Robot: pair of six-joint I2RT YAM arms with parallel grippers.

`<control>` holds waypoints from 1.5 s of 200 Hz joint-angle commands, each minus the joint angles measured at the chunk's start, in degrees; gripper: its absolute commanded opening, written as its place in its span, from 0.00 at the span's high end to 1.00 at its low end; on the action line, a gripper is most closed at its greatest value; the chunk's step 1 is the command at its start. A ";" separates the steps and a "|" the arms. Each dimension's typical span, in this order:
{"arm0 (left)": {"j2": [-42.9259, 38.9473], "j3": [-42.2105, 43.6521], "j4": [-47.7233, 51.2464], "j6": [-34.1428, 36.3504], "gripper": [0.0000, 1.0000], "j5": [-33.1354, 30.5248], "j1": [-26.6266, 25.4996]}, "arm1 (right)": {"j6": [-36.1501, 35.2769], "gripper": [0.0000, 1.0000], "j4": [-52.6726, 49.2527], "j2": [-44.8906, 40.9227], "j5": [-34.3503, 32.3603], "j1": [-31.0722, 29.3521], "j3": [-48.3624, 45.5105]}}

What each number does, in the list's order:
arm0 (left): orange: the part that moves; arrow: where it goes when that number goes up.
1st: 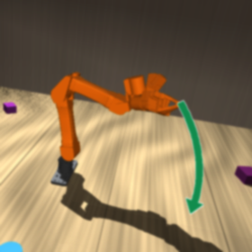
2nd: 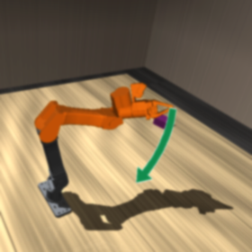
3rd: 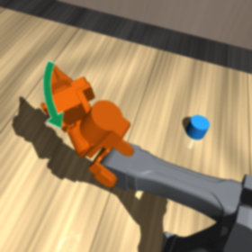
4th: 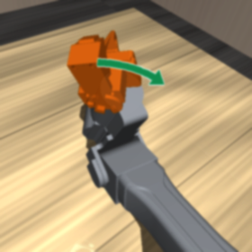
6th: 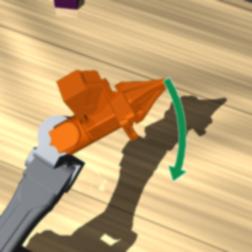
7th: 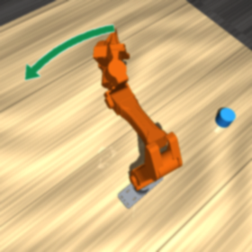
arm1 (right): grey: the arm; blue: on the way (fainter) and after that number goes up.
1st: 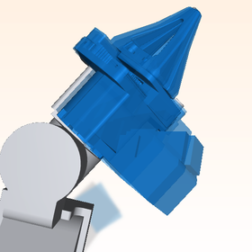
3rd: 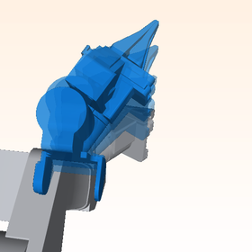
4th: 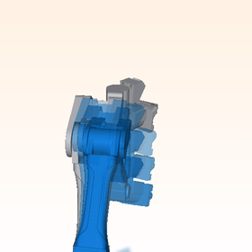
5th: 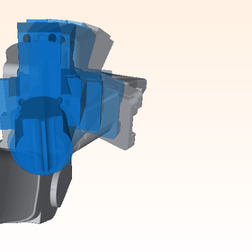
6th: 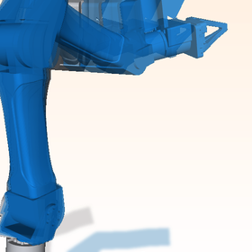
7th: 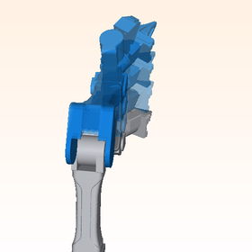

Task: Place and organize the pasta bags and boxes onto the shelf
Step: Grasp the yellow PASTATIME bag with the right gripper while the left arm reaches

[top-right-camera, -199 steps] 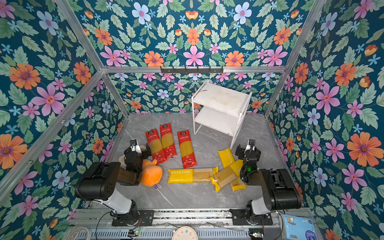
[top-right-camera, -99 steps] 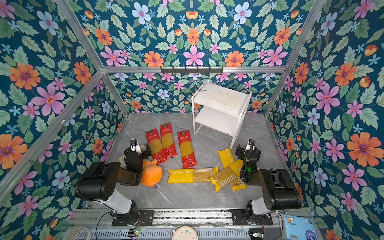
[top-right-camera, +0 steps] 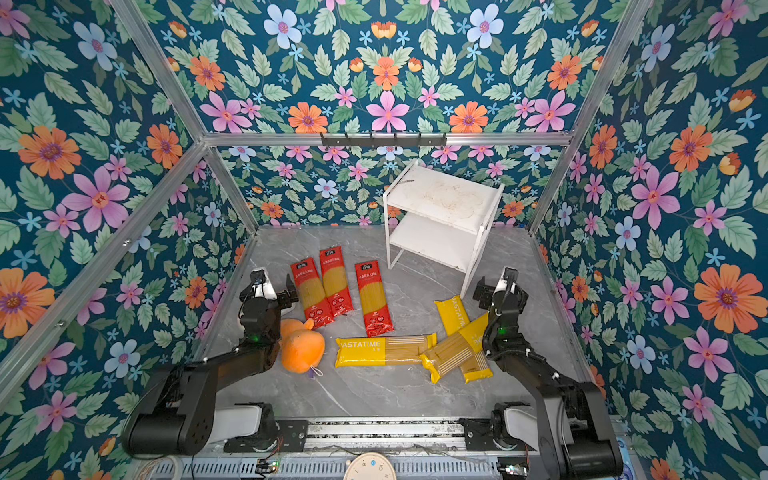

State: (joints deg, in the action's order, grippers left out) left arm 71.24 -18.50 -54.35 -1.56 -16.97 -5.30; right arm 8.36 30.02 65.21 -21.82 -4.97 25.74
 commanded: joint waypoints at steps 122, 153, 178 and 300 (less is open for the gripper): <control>-8.16 -22.81 54.90 -26.20 0.15 18.17 -7.64 | 40.62 0.17 -65.48 -11.38 23.85 -7.49 11.65; -4.88 -24.14 54.61 -23.80 0.15 12.58 -23.60 | 40.68 0.16 -69.28 -13.21 23.47 -5.83 9.88; 0.39 -24.73 51.52 -24.36 0.18 16.09 -31.95 | 39.27 0.16 -66.80 -14.80 28.32 1.25 6.78; 27.90 -38.72 44.62 -19.59 0.24 27.77 -52.09 | 40.88 0.14 -30.87 -7.64 36.67 12.18 -7.88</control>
State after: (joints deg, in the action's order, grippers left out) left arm 98.35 -56.75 -7.68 -22.63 8.05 -57.25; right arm 47.18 -13.85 54.46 13.89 7.25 19.00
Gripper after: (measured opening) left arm 0.765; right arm 0.858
